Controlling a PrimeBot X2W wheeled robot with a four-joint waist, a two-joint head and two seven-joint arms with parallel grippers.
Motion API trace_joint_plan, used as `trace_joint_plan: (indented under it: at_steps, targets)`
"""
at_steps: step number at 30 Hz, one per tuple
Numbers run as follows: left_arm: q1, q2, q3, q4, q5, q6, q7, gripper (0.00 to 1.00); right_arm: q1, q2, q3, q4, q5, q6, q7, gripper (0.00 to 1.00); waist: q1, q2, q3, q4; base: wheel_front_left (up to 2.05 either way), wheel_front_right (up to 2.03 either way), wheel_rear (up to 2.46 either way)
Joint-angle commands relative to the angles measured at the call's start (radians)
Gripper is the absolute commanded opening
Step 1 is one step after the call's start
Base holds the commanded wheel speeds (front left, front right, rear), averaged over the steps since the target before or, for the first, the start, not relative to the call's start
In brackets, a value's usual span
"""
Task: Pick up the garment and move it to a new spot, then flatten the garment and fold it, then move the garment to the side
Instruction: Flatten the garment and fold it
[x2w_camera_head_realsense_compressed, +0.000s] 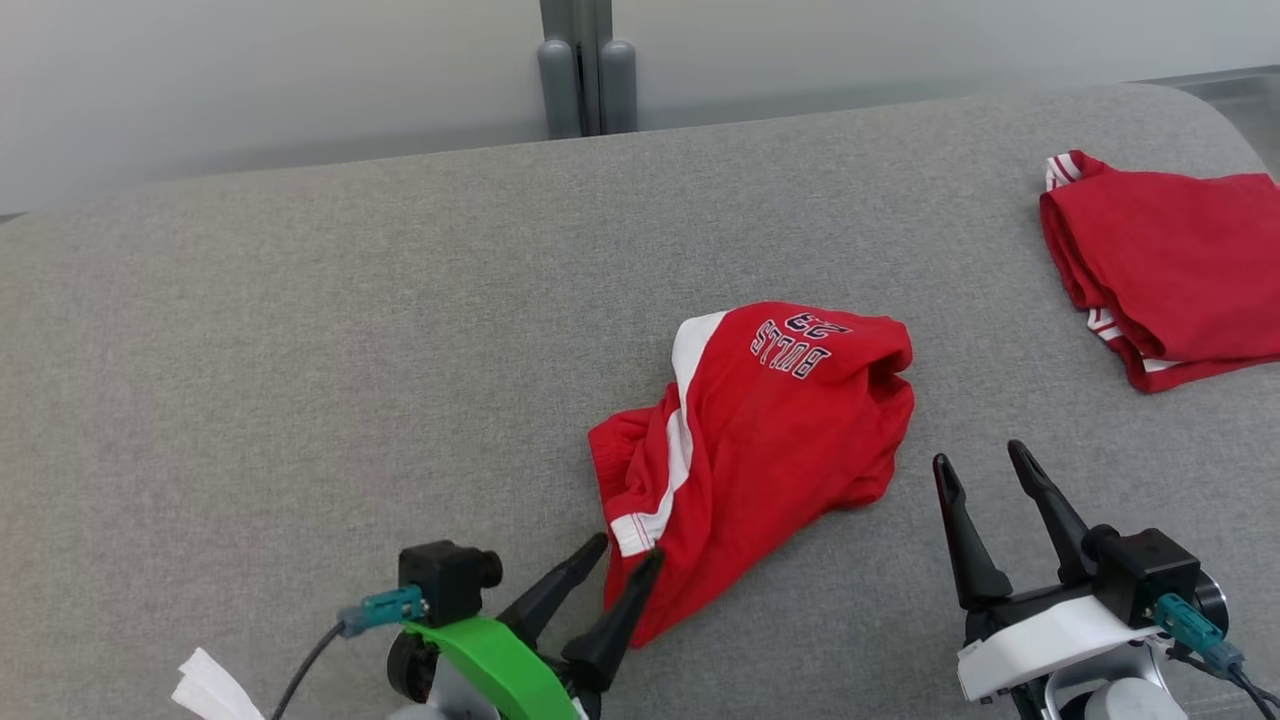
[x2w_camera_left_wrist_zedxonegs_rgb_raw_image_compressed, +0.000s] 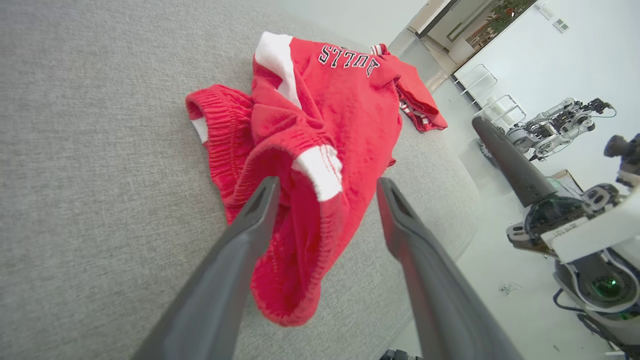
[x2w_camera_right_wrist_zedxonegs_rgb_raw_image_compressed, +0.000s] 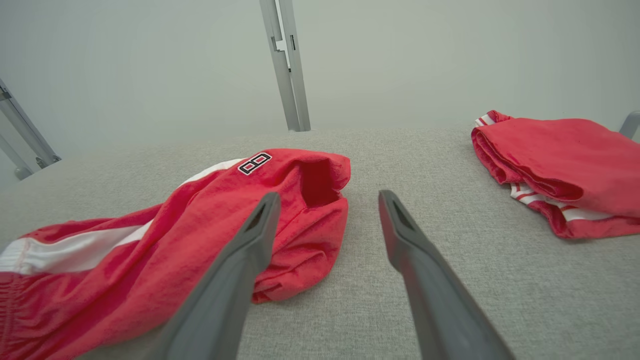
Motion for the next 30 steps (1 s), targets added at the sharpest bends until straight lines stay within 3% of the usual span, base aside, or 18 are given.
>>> trace_joint_plan:
  at_steps: [1, 4, 5, 6, 8, 9, 19, 24, 30]
  targets:
    - [0.016, 0.000, 0.019, -0.003, -0.041, -0.010, 0.009, 1.00, -0.003, -0.004, 0.000, 0.001, 0.007, -0.002, 0.000, 1.00, 0.0000, 0.0000, 0.002, -0.010, 0.00, 0.00, 0.00]
    - [0.019, 0.003, 0.044, -0.004, -0.094, -0.018, 0.026, 1.00, -0.003, -0.008, -0.004, -0.001, 0.007, -0.002, 0.000, 1.00, 0.0000, 0.0000, 0.004, -0.021, 0.00, 0.00, 0.00]
    - [0.018, 0.006, 0.048, -0.004, -0.104, -0.018, 0.030, 0.79, -0.001, -0.008, -0.006, -0.002, 0.006, -0.002, 0.000, 1.00, 0.0000, 0.0000, 0.005, -0.023, 0.00, 0.00, 0.00]
    - [0.018, 0.007, 0.048, -0.002, -0.112, -0.020, 0.038, 0.48, 0.003, -0.009, -0.007, -0.002, 0.005, -0.002, 0.000, 1.00, 0.0000, 0.0000, 0.004, -0.027, 0.00, 0.00, 0.00]
    - [0.017, 0.009, 0.045, 0.001, -0.122, -0.022, 0.050, 0.28, 0.007, -0.011, -0.011, -0.002, 0.005, -0.002, 0.000, 1.00, 0.0000, 0.0000, 0.004, -0.031, 0.00, 0.00, 0.00]
    - [0.016, 0.009, 0.046, 0.003, -0.125, -0.023, 0.054, 0.00, 0.008, -0.011, -0.013, -0.002, 0.006, -0.002, 0.000, 1.00, 0.0000, 0.0000, 0.004, -0.034, 0.00, 0.00, 0.00]
    - [-0.070, 0.032, 0.085, 0.009, -0.084, -0.028, 0.017, 0.00, 0.017, -0.012, -0.009, 0.004, 0.006, -0.002, 0.000, 1.00, 0.0000, 0.0000, -0.019, -0.048, 0.00, 0.00, 0.00]
    - [-0.248, 0.060, 0.113, 0.010, -0.027, -0.044, 0.044, 0.00, 0.003, -0.009, 0.011, 0.009, 0.008, -0.002, 0.000, 1.00, 0.0000, 0.0000, -0.043, -0.081, 0.00, 0.00, 0.00]
    - [-0.526, 0.065, 0.082, 0.052, 0.034, -0.070, 0.121, 0.00, -0.025, -0.010, 0.043, 0.020, 0.015, -0.002, 0.000, 1.00, 0.0000, 0.0000, -0.054, -0.184, 0.00, 0.00, 0.00]
